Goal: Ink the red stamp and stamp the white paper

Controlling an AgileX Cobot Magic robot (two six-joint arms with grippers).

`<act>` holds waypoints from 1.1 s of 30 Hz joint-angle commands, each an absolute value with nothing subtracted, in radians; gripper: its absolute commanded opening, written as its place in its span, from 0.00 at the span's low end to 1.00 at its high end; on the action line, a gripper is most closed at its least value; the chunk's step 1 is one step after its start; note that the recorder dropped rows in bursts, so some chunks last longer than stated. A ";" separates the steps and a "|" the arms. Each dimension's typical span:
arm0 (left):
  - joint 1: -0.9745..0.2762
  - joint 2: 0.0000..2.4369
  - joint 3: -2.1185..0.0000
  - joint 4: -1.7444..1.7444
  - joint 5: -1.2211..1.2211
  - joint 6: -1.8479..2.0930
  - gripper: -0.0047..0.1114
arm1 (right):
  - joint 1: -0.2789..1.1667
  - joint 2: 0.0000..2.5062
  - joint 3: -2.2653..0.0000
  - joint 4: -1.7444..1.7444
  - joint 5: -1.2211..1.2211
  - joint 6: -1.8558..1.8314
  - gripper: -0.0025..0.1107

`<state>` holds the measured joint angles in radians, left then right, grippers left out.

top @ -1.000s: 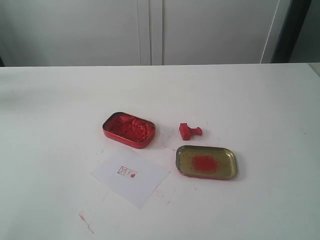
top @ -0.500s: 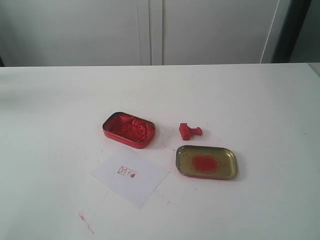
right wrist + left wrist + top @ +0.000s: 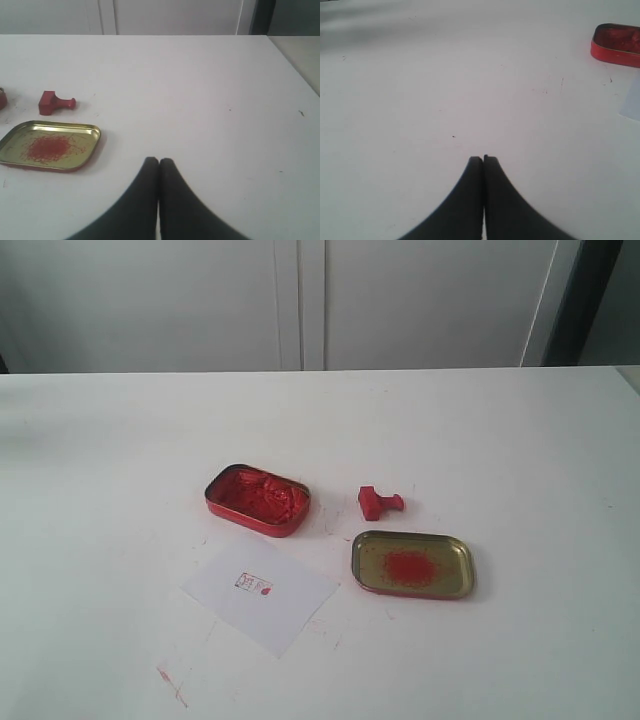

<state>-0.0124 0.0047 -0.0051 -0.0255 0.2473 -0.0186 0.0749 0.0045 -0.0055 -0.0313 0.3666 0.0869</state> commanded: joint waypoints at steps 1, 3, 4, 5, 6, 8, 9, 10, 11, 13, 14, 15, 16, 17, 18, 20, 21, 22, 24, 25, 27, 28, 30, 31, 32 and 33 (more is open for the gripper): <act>-0.012 0.000 0.000 -0.024 0.246 -0.018 0.04 | 0.021 0.000 0.000 -0.034 0.357 0.090 0.02; -0.012 0.000 0.000 -0.024 0.246 -0.018 0.04 | 0.002 0.000 0.000 -0.034 0.357 0.090 0.02; -0.012 0.000 0.000 -0.024 0.246 -0.018 0.04 | -0.001 0.000 0.000 -0.034 0.357 0.090 0.02; -0.012 0.000 0.000 -0.024 0.246 -0.018 0.04 | -0.003 0.000 0.000 -0.034 0.357 0.090 0.02; -0.012 0.000 0.000 -0.024 0.246 -0.018 0.04 | -0.003 0.000 0.000 -0.034 0.357 0.090 0.02; -0.012 0.000 0.000 -0.024 0.246 -0.018 0.04 | -0.003 0.000 0.000 -0.034 0.357 0.090 0.02; -0.012 0.000 0.000 -0.024 0.246 -0.018 0.04 | -0.003 0.000 0.000 -0.034 0.357 0.090 0.02; -0.012 0.000 0.000 -0.024 0.246 -0.018 0.04 | -0.003 0.000 0.000 -0.034 0.357 0.090 0.02; -0.012 0.000 0.000 -0.024 0.246 -0.018 0.04 | -0.003 0.000 0.000 -0.034 0.357 0.090 0.02; -0.012 0.000 0.000 -0.024 0.246 -0.018 0.04 | -0.003 0.000 0.000 -0.034 0.357 0.090 0.02; -0.012 0.000 0.000 -0.024 0.246 -0.018 0.04 | -0.003 0.000 0.000 -0.034 0.357 0.090 0.02; -0.012 0.000 0.000 -0.024 0.246 -0.018 0.04 | -0.003 0.000 0.000 -0.034 0.357 0.090 0.02; -0.012 0.000 0.000 -0.024 0.246 -0.018 0.04 | -0.003 0.000 0.000 -0.034 0.357 0.090 0.02; -0.012 0.000 0.000 -0.024 0.246 -0.018 0.04 | -0.003 0.000 0.000 -0.034 0.357 0.090 0.02; -0.012 0.000 0.000 -0.024 0.246 -0.018 0.04 | -0.003 0.000 0.000 -0.034 0.357 0.090 0.02; -0.012 0.000 0.000 -0.024 0.246 -0.018 0.04 | -0.003 0.000 0.000 -0.034 0.357 0.090 0.02; -0.012 0.000 0.000 -0.024 0.246 -0.018 0.04 | -0.003 0.000 0.000 -0.034 0.357 0.090 0.02; -0.012 0.000 0.000 -0.024 0.246 -0.018 0.04 | -0.003 0.000 0.000 -0.034 0.357 0.090 0.02; -0.012 0.000 0.000 -0.024 0.246 -0.018 0.04 | -0.003 0.000 0.000 -0.034 0.357 0.090 0.02; -0.012 0.000 0.000 -0.024 0.246 -0.018 0.04 | -0.003 0.000 0.000 -0.034 0.357 0.090 0.02; -0.012 0.000 0.000 -0.024 0.246 -0.018 0.04 | -0.003 0.000 0.000 -0.036 0.357 0.090 0.02; -0.012 0.000 0.000 -0.024 0.246 -0.018 0.04 | -0.003 0.000 0.000 -0.036 0.357 0.090 0.02; -0.012 0.000 0.000 -0.024 0.246 -0.018 0.04 | -0.003 0.000 0.000 -0.034 0.357 0.090 0.02; -0.012 0.000 0.000 -0.024 0.246 -0.018 0.04 | -0.003 0.000 0.000 -0.034 0.357 0.090 0.02; -0.012 0.000 0.000 -0.024 0.246 -0.018 0.04 | -0.003 0.000 0.000 -0.034 0.357 0.090 0.02; -0.012 0.000 0.000 -0.024 0.246 -0.018 0.04 | -0.003 0.000 0.000 -0.034 0.357 0.090 0.02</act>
<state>-0.0124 0.0047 -0.0051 -0.0255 0.2473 -0.0186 0.0012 0.0045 -0.0055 -0.0313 0.3666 0.0869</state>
